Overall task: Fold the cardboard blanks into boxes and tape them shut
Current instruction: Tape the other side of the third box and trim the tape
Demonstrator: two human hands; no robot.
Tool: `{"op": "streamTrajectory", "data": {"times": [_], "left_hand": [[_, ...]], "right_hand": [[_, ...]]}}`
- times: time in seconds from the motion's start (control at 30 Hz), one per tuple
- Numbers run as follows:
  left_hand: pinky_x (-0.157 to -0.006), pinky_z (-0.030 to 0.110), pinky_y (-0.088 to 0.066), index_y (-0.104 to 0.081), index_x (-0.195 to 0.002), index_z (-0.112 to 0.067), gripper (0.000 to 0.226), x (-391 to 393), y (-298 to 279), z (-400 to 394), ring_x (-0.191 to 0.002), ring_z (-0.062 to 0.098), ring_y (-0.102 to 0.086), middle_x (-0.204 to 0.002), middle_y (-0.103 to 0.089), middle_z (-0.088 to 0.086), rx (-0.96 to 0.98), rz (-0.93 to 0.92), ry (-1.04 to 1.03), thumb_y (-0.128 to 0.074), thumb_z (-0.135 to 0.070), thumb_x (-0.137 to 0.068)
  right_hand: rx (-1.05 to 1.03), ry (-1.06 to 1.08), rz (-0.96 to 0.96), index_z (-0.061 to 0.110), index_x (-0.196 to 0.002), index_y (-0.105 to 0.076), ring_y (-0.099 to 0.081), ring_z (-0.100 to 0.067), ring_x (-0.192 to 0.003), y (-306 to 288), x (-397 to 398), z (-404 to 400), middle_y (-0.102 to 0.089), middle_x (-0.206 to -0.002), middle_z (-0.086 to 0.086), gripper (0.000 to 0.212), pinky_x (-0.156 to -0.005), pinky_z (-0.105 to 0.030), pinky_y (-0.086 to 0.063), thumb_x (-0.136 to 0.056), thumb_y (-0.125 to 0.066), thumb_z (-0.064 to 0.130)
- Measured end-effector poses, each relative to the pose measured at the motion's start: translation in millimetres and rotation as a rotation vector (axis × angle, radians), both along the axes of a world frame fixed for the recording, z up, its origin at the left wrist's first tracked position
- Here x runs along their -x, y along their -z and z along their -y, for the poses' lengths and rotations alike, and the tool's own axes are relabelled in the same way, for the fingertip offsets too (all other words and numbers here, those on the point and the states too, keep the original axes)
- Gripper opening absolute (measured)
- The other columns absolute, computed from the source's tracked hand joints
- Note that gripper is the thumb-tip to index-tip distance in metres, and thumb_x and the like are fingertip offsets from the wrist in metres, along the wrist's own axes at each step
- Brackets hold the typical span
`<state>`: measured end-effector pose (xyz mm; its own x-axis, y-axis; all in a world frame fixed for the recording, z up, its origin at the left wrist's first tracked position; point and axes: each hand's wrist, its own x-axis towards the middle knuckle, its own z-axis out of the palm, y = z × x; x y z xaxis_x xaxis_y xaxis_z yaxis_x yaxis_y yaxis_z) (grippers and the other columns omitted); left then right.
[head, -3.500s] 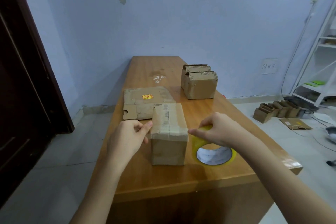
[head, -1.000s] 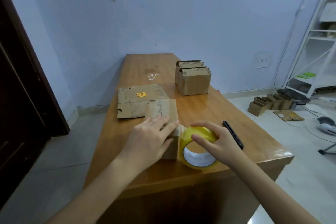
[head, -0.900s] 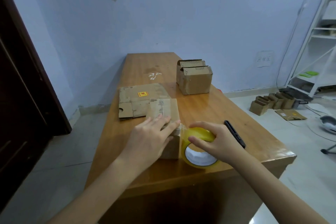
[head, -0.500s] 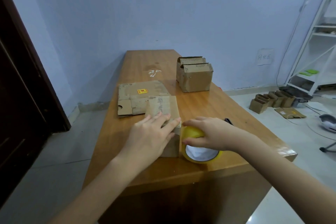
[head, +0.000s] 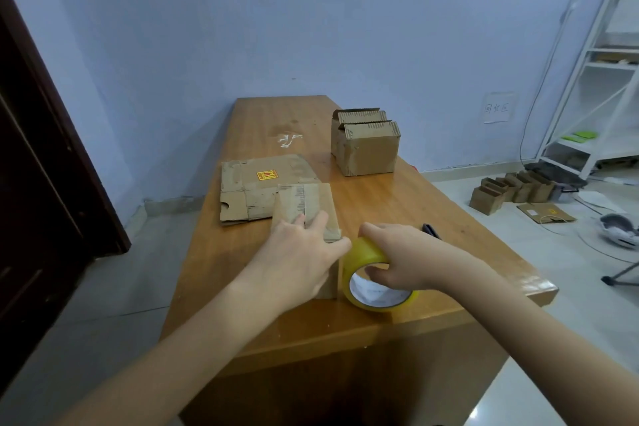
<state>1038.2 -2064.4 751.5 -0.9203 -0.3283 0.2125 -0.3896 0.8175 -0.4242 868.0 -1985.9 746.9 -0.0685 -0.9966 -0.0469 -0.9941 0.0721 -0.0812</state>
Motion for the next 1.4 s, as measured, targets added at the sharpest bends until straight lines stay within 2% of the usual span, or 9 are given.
{"op": "streamTrajectory", "data": {"times": [0.13,0.4,0.77,0.9,0.97,1.03,1.13,1.27,1.4], "left_hand": [[-0.064,0.033,-0.037,-0.037,-0.126,-0.028,0.033,6.6,3.9,-1.7,-0.099,0.032,-0.054,-0.114,-0.040,0.014,0.001,0.016,-0.044,-0.044,-0.026,-0.094],[-0.064,0.035,-0.040,-0.030,-0.132,-0.019,0.042,6.4,3.4,-4.5,-0.102,0.036,-0.053,-0.122,-0.039,0.017,0.016,0.019,-0.061,-0.043,-0.027,-0.093],[-0.085,0.048,-0.046,-0.029,-0.136,-0.008,0.053,10.2,11.8,-10.0,-0.119,0.047,-0.047,-0.130,-0.039,0.019,0.053,-0.011,-0.109,-0.047,-0.029,-0.091],[-0.081,0.038,-0.046,-0.012,-0.148,-0.004,0.073,7.8,15.2,-5.4,-0.124,0.038,-0.047,-0.131,-0.042,0.014,0.059,-0.097,-0.117,-0.040,-0.041,-0.092],[-0.060,0.028,-0.041,-0.029,-0.145,-0.005,0.074,3.7,9.6,-2.1,-0.108,0.028,-0.060,-0.118,-0.054,0.007,0.072,-0.160,-0.072,-0.049,-0.047,-0.087],[-0.045,0.023,-0.026,-0.063,-0.118,-0.010,0.064,-1.8,3.5,0.2,-0.069,0.017,-0.065,-0.090,-0.063,0.001,0.082,-0.147,-0.027,-0.069,-0.050,-0.069],[-0.038,0.020,-0.025,-0.072,-0.096,-0.014,0.053,-3.8,5.6,3.9,-0.052,0.015,-0.060,-0.074,-0.063,-0.001,0.087,-0.132,0.027,-0.081,-0.047,-0.057],[-0.041,0.023,-0.039,-0.065,-0.118,-0.025,0.059,-5.4,7.5,1.4,-0.064,0.021,-0.066,-0.083,-0.065,0.005,0.100,-0.096,0.021,-0.079,-0.043,-0.064],[-0.087,0.041,-0.047,-0.030,-0.138,-0.031,0.046,-1.2,12.2,-2.1,-0.125,0.041,-0.046,-0.136,-0.040,0.022,0.022,-0.034,-0.063,-0.046,-0.028,-0.096]], "right_hand": [[-0.061,0.001,-0.034,0.015,-0.102,-0.043,-0.057,-0.023,-0.082,-6.2,-3.5,4.6,-0.058,-0.094,-0.006,0.024,-0.070,-0.038,-0.051,-0.089,-0.057,0.029],[-0.102,0.023,-0.080,0.018,-0.102,-0.041,-0.057,-0.026,-0.081,-15.5,-1.8,5.6,-0.058,-0.090,-0.008,0.020,-0.066,-0.037,-0.048,-0.089,-0.053,0.027],[-0.086,0.039,-0.075,0.018,-0.095,-0.035,-0.054,-0.026,-0.073,-8.5,-7.1,4.7,-0.053,-0.082,-0.007,0.015,-0.064,-0.039,-0.048,-0.090,-0.049,0.020],[-0.088,0.046,-0.117,0.019,-0.094,-0.031,-0.048,-0.022,-0.065,-7.9,-9.9,6.1,-0.048,-0.075,-0.005,0.017,-0.055,-0.033,-0.041,-0.091,-0.048,0.017],[-0.101,0.059,-0.130,0.019,-0.096,-0.032,-0.045,-0.020,-0.061,-7.6,-8.6,6.2,-0.046,-0.074,-0.005,0.017,-0.053,-0.032,-0.039,-0.090,-0.047,0.013],[-0.124,0.082,-0.141,0.017,-0.110,-0.038,-0.045,-0.019,-0.061,-6.7,-8.5,6.8,-0.048,-0.075,-0.005,0.026,-0.051,-0.031,-0.038,-0.088,-0.047,0.006],[-0.194,0.106,-0.207,0.017,-0.134,-0.032,-0.045,-0.016,-0.060,-9.2,-13.0,9.4,-0.044,-0.074,-0.004,0.055,-0.048,-0.026,-0.036,-0.086,-0.049,-0.003],[-0.237,0.085,-0.305,0.016,-0.146,-0.022,-0.045,-0.015,-0.062,-13.1,-19.3,14.1,-0.048,-0.081,-0.004,0.067,-0.051,-0.025,-0.039,-0.088,-0.049,-0.003],[-0.218,0.092,-0.286,0.017,-0.146,-0.021,-0.048,-0.016,-0.065,-11.0,-18.2,13.1,-0.046,-0.081,-0.003,0.068,-0.053,-0.025,-0.041,-0.088,-0.051,-0.001]]}}
